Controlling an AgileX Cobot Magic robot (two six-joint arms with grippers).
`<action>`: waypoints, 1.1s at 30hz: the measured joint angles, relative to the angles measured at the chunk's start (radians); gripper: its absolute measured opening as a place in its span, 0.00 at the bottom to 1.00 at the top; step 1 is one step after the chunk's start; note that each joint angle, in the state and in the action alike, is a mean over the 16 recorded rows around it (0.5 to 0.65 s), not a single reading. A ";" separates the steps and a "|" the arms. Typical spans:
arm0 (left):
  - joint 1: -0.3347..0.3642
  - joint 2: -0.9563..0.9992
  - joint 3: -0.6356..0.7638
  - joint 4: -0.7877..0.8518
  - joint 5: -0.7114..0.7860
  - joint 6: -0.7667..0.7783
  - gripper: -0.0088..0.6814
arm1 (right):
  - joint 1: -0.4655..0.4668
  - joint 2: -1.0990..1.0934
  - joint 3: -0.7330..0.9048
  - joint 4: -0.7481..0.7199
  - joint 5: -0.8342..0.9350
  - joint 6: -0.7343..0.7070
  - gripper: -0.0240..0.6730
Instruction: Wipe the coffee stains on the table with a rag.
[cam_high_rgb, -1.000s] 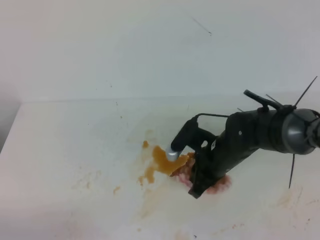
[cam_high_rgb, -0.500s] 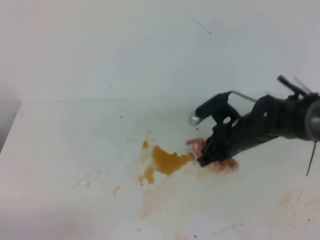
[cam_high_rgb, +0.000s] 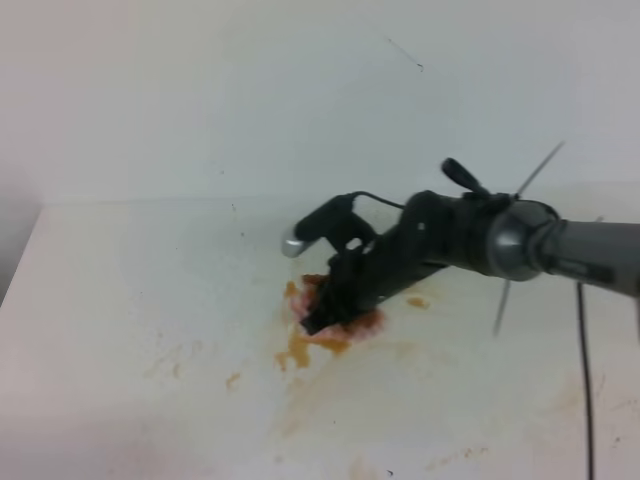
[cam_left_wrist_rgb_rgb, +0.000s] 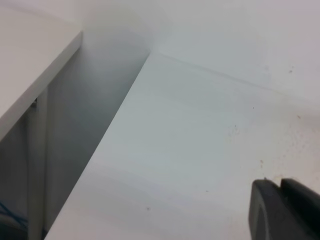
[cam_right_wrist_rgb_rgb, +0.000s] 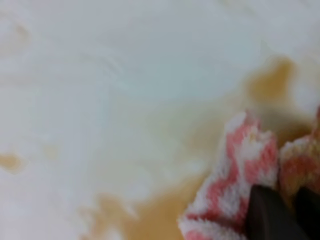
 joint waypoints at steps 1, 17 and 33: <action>0.000 -0.002 0.000 0.000 0.000 0.000 0.01 | 0.007 0.019 -0.037 0.002 0.019 0.003 0.11; 0.000 -0.006 0.000 0.000 0.000 0.000 0.01 | 0.092 0.221 -0.497 -0.242 0.381 0.129 0.10; 0.000 -0.006 0.000 0.002 0.000 0.000 0.01 | 0.238 0.202 -0.521 -0.457 0.503 0.350 0.10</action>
